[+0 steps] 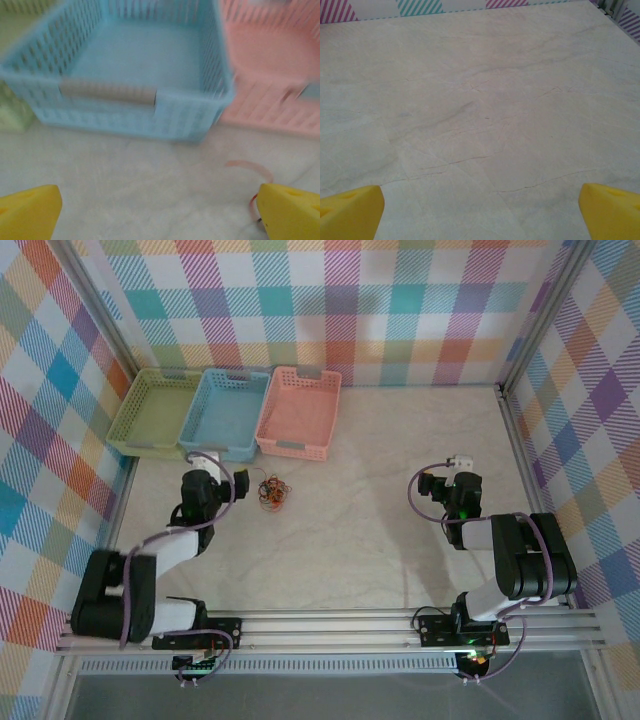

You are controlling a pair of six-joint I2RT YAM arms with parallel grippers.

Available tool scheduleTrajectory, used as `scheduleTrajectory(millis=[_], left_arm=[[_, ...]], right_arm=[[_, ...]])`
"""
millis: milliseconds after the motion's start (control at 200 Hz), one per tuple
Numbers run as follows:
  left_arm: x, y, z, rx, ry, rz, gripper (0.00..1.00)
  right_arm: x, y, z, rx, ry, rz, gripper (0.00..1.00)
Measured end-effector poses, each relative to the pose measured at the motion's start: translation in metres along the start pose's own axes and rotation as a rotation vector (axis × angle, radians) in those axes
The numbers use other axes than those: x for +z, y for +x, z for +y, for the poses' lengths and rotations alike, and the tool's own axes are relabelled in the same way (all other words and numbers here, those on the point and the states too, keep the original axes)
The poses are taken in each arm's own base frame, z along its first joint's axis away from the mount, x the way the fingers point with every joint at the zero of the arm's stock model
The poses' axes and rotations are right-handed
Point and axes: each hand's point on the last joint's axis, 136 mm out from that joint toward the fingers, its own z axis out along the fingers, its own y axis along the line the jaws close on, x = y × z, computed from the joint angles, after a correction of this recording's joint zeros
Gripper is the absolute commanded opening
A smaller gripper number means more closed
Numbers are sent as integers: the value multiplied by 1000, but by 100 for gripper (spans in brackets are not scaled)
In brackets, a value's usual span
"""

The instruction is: Untangle the cables

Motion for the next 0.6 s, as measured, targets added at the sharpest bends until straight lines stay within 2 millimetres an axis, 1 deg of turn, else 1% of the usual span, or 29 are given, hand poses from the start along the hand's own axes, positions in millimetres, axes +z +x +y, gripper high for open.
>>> scheduleTrajectory(millis=[95, 150, 185, 210, 270, 300, 365, 420, 470, 520, 560, 605], left_arm=[[-22, -50, -6, -115, 19, -83, 100], [-31, -73, -5, -228, 12, -98, 100], [-35, -84, -6, -287, 17, -96, 100], [-36, -91, -9, -318, 31, -91, 98], [-35, -97, -19, -381, 78, -44, 93], [-33, -96, -25, -399, 101, -6, 91], [-24, -85, -37, -435, 139, 98, 91], [-15, -68, -46, -459, 156, 196, 90], [-8, -46, -54, -474, 166, 293, 90], [-2, -23, -61, -478, 167, 389, 88], [2, -5, -67, -474, 167, 461, 88], [6, 13, -75, -467, 165, 530, 89]], right_arm=[[0, 0, 0, -1, -2, -1, 100], [-3, -5, 2, -8, -7, -10, 100], [-7, -9, 3, -10, -10, -11, 100], [-11, -14, 4, -10, -13, -17, 100], [-25, -32, 5, 16, -9, -35, 100], [-33, -44, 5, 39, -7, -51, 100], [-53, -81, 8, 110, -23, -114, 100], [-74, -113, 13, 182, -65, -181, 96], [-91, -132, 20, 243, -126, -230, 95], [-105, -140, 30, 293, -198, -245, 94], [-112, -141, 38, 327, -253, -233, 93], [-115, -137, 47, 356, -305, -201, 93]])
